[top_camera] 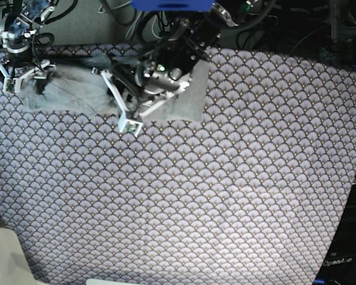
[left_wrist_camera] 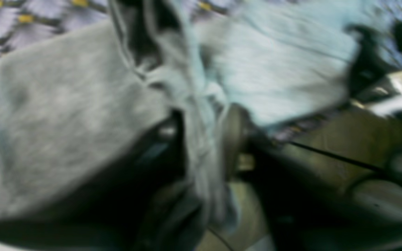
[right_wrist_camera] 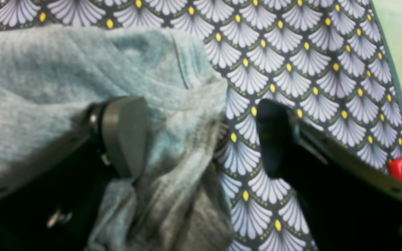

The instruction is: Fold the T-shirt properly

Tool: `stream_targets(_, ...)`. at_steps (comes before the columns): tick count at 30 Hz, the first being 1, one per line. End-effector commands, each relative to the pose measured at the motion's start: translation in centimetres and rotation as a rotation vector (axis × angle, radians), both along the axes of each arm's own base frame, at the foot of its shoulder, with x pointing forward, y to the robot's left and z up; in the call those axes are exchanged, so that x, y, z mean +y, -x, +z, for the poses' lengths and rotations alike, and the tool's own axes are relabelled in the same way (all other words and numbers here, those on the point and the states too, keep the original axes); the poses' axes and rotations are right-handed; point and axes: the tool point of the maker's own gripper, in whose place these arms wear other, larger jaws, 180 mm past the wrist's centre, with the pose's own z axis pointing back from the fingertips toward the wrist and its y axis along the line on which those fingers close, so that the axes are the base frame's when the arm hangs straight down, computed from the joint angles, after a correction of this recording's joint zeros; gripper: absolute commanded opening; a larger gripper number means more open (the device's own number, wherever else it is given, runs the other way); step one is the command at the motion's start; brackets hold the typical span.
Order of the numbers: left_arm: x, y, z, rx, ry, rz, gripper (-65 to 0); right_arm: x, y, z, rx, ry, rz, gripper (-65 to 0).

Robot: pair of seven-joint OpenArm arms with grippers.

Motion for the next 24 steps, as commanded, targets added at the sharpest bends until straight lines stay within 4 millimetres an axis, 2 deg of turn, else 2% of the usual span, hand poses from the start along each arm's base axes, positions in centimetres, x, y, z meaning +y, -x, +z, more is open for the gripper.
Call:
stream_targets(1, -1.0, -0.9, 2.2, -0.05, 0.06, 0.004, -36.7, -0.6, -0.4, 1.1, -0.029, 0.025, 0.001, -16.5)
stream_targets(3, -1.7, -0.5, 3.2, -0.041, 0.116, -0.01, -31.2, -0.6, -0.4, 1.1, -0.029, 0.025, 0.001, -16.5)
stream_targets(6, -3.3, 0.1, 5.2, -0.059, 0.201, -0.06, -31.0, -0.6, -0.3, 1.0, -0.026, 0.025, 0.001, -16.5)
stream_targets(10, -2.5, -0.5, 5.5, -0.063, 0.242, -0.037, -31.1, -0.6, -0.4, 1.0, -0.028, 0.025, 0.001, -16.5)
stream_targets(14, 1.1, -2.7, 5.4, -0.074, 0.241, 0.057, -32.6, -0.6, -0.4, 1.1, -0.029, 0.025, 0.001, -16.5)
stream_targets(16, 3.8, -3.3, 3.9, -0.051, 0.203, 0.112, -41.3, -0.7, -0.4, 1.1, -0.031, 0.025, -0.001, -16.5)
stream_targets(19, 7.6, -3.4, 1.8, -0.01, 0.155, 0.181, -61.1, -1.0, -0.8, 1.7, -0.05, 0.035, -0.007, -16.5)
stream_targets(20, 8.7, -3.3, 1.2, 0.005, 0.145, 0.201, -65.0, -1.4, -1.1, 2.4, -0.059, 0.052, -0.005, -16.5)
stream_targets(24, 12.0, -2.9, -0.3, 0.051, 0.121, 0.261, -65.0, -1.7, -1.5, 4.1, -0.086, 0.095, 0.003, -16.4)
